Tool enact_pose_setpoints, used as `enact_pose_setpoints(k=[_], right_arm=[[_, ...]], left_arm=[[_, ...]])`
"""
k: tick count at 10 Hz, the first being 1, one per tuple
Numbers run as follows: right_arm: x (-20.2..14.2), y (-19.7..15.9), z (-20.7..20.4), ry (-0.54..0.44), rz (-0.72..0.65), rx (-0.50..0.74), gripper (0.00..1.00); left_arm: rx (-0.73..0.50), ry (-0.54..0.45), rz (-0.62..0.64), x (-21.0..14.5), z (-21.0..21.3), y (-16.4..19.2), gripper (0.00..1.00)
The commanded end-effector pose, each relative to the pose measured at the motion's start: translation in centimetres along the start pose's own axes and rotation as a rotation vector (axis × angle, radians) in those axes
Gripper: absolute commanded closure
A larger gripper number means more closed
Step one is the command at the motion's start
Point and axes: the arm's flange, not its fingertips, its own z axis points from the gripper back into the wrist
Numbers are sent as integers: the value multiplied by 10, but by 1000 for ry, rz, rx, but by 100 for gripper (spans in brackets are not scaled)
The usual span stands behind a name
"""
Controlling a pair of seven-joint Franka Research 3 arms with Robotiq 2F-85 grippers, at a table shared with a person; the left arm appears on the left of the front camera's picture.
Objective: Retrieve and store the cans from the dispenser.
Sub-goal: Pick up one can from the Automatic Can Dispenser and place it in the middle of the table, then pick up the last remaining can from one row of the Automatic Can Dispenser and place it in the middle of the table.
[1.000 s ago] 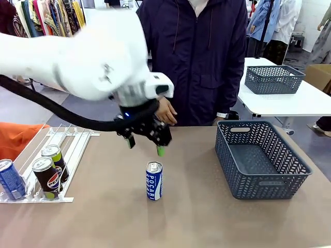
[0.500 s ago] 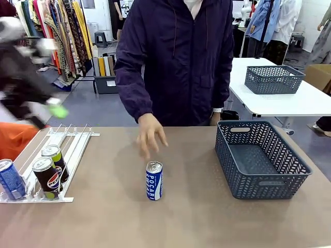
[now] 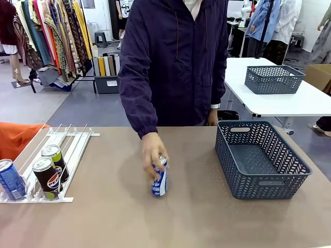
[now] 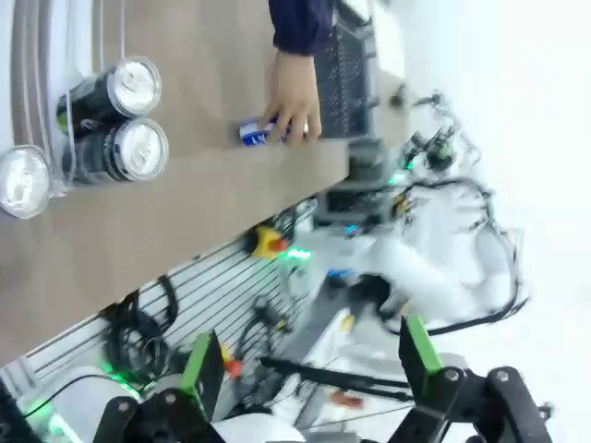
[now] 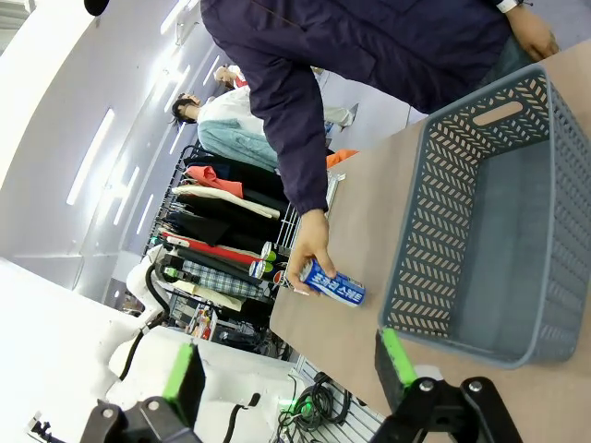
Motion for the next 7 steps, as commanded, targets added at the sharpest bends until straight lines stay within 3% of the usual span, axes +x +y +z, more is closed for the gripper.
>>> enact_pose_setpoints(k=[1, 2, 7], right_arm=[[4, 2, -2, -22, 21, 21, 0], [4, 2, -2, -22, 21, 21, 0], [4, 2, -2, -22, 21, 21, 0]], left_arm=[[-131, -83, 24, 13, 6, 20, 0], [0, 0, 0, 0, 0, 0, 0], [0, 0, 0, 0, 0, 0, 0]])
